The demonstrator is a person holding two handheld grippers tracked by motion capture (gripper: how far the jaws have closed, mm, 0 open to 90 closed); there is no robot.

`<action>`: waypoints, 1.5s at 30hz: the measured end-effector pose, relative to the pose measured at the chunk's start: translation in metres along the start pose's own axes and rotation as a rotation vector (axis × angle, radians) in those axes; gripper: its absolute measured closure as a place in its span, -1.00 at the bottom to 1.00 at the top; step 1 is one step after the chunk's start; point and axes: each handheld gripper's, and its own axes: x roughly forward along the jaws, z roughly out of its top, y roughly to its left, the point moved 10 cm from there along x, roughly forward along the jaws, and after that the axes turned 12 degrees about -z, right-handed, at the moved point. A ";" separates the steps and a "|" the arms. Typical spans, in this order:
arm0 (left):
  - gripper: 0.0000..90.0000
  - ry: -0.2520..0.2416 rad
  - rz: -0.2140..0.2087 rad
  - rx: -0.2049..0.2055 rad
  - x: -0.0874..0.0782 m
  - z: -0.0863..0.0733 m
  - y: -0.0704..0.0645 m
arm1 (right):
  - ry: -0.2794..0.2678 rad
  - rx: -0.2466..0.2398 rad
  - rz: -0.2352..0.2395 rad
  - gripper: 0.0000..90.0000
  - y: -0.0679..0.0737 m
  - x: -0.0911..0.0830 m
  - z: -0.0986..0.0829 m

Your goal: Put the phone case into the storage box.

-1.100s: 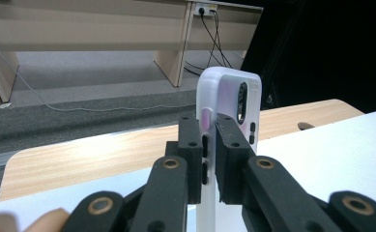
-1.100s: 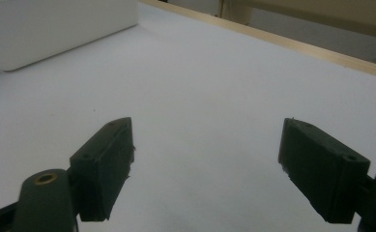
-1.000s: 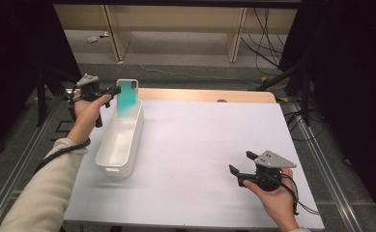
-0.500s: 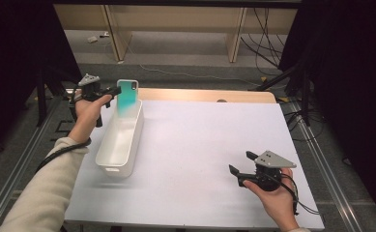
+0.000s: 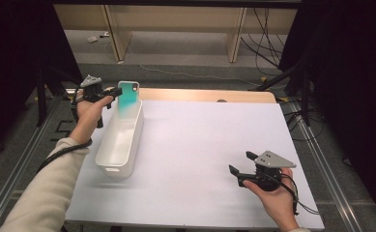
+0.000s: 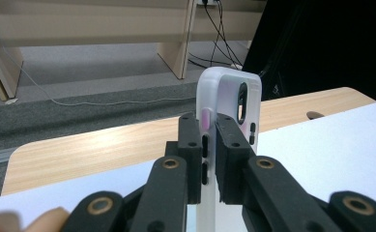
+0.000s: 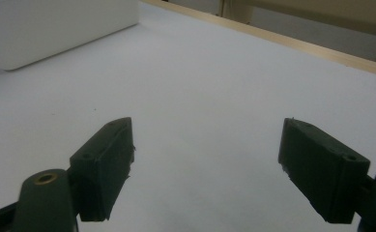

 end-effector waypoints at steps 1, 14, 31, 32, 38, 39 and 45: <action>0.83 0.002 -0.002 0.002 0.000 0.000 0.000 | 0.000 0.001 0.000 -0.52 0.000 0.000 0.000; 0.82 0.016 0.002 -0.001 0.003 -0.006 0.001 | 0.019 -0.008 0.000 -0.52 -0.001 -0.001 -0.002; 0.82 0.023 0.008 -0.014 0.006 -0.010 0.003 | 0.019 -0.007 0.000 -0.53 0.000 -0.001 -0.002; 0.82 0.023 0.007 -0.015 0.006 -0.010 0.004 | 0.020 -0.008 0.001 -0.53 0.000 -0.001 -0.002; 0.81 0.029 0.007 -0.016 0.006 -0.012 0.005 | 0.014 -0.014 -0.006 -0.53 -0.001 -0.001 -0.001; 0.81 0.030 0.008 -0.016 0.006 -0.012 0.006 | 0.028 -0.004 0.005 -0.53 0.000 -0.001 -0.002; 0.80 0.039 0.014 -0.021 0.006 -0.015 0.007 | 0.014 -0.014 -0.008 -0.53 -0.002 0.000 -0.001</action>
